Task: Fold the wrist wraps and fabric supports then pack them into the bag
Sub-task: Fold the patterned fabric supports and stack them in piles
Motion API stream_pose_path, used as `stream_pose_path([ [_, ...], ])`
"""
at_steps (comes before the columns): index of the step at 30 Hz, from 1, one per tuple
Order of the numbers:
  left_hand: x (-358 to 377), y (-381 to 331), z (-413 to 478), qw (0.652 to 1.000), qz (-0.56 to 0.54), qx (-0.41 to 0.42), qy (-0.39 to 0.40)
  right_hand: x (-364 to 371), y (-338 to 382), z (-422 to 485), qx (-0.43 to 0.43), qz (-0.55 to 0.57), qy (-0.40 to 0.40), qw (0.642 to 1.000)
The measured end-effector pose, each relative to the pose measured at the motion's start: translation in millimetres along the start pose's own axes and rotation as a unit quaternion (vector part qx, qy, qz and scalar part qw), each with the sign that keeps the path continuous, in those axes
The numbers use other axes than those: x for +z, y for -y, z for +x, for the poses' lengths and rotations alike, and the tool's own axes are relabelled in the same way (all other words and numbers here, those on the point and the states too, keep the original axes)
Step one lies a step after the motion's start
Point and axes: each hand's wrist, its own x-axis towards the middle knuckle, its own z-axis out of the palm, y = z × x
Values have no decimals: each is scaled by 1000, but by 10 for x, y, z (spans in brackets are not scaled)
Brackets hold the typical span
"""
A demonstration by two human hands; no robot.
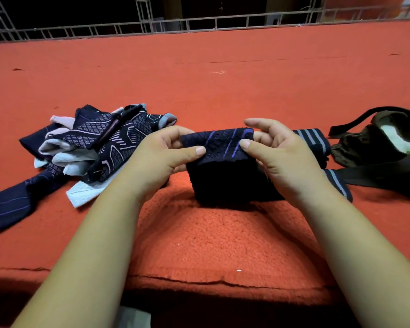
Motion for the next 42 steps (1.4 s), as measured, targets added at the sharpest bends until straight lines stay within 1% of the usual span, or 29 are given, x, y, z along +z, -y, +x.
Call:
stream_pose_path([
  [1, 10, -3, 3, 1000, -9, 4, -4, -3, 12, -7, 17, -9, 8, 1000],
  [4, 19, -7, 19, 999, -47, 14, -18, -28, 40, -50, 52, -103, 61, 991],
  [5, 29, -14, 17, 998, -62, 14, -20, -36, 38, -60, 61, -113, 72, 989],
  [8, 58, -18, 19, 994, -102, 10, -27, -35, 16, -56, 78, -112, 72, 988],
  [10, 77, -25, 9, 993, -120, 1, -18, -22, -16, -23, 63, -122, 52, 989],
  [12, 64, -24, 4, 994, -104, -16, 1, -4, -39, -5, 41, -132, 37, 990],
  [16, -27, 11, -12, 996, -25, -54, 59, -31, -91, 5, 22, -147, 3, 989],
  [17, -45, 22, -6, 997, -10, -55, 61, -38, -93, 5, 22, -150, -4, 988],
  [21, -55, 20, 9, 999, 16, -43, 22, -19, -10, -28, 27, -165, 7, 986],
  [24, -60, 2, 9, 999, -18, -39, 20, -5, 45, -57, 17, -174, -12, 985],
  [26, -55, 12, 11, 998, -54, -37, 13, -13, 42, -62, 26, -137, -14, 990],
  [30, -76, -3, 19, 992, -117, -30, 21, -24, 26, -11, 89, 6, 18, 996],
  [33, -56, -42, 26, 984, -170, -41, 20, -65, 35, 41, 144, 140, 21, 979],
  [35, -33, -65, 9, 980, -193, -49, 8, -78, 81, 36, 173, 204, 31, 963],
  [37, -15, -59, 9, 974, -218, -57, 5, -68, 126, 8, 194, 201, 44, 959],
  [39, 11, -55, 13, 966, -247, -74, 0, -46, 150, -26, 201, 166, 47, 964],
  [42, 72, -19, 11, 970, -224, -88, 24, -7, 119, -31, 177, 124, 29, 976],
])
